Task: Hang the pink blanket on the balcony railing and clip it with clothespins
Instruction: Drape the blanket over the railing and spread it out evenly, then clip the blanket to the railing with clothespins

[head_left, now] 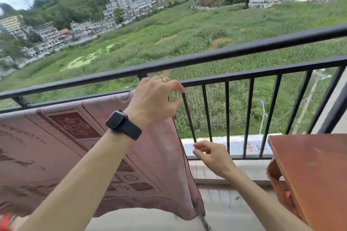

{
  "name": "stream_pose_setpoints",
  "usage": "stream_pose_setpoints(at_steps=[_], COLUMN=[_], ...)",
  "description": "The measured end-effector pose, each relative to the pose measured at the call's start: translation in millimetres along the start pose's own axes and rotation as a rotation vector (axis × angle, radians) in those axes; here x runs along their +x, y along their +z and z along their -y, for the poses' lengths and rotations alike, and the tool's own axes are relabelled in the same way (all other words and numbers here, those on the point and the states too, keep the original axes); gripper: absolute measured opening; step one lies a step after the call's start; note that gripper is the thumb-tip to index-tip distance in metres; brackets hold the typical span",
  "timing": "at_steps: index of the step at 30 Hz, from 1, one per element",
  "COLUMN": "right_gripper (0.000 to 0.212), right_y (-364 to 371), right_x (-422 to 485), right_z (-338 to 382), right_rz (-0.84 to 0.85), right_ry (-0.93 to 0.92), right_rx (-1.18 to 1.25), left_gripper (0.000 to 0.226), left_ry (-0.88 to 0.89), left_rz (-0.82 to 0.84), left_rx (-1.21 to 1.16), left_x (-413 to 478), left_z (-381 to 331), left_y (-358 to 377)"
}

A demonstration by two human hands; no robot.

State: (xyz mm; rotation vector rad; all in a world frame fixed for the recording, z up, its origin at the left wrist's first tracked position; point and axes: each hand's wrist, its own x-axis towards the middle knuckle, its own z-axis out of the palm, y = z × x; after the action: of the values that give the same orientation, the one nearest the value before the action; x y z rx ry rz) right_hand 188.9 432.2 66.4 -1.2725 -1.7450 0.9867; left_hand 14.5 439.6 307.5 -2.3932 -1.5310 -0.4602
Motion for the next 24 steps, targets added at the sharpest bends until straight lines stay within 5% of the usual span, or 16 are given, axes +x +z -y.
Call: stream_pose_setpoints(at_steps=[3, 11, 16, 24], right_gripper=[0.032, 0.028, 0.030, 0.034], right_y=[-36, -115, -107, -57], right_x=[-37, -187, -284, -389], right_z=[-23, -71, -67, -75], right_rz=[-0.093, -0.422, -0.483, -0.576], right_ry=[0.007, 0.322, 0.674, 1.106], right_rx=[-0.141, -0.498, -0.602, -0.492], left_gripper=[0.027, 0.029, 0.019, 0.034], left_ry=[0.078, 0.190, 0.398, 0.589], left_rz=[0.010, 0.565, 0.791, 0.955], left_rx=[-0.018, -0.201, -0.308, -0.395], left_x=[-6, -45, -80, -132], left_z=[-41, -159, -228, -298], left_y=[34, 200, 255, 314])
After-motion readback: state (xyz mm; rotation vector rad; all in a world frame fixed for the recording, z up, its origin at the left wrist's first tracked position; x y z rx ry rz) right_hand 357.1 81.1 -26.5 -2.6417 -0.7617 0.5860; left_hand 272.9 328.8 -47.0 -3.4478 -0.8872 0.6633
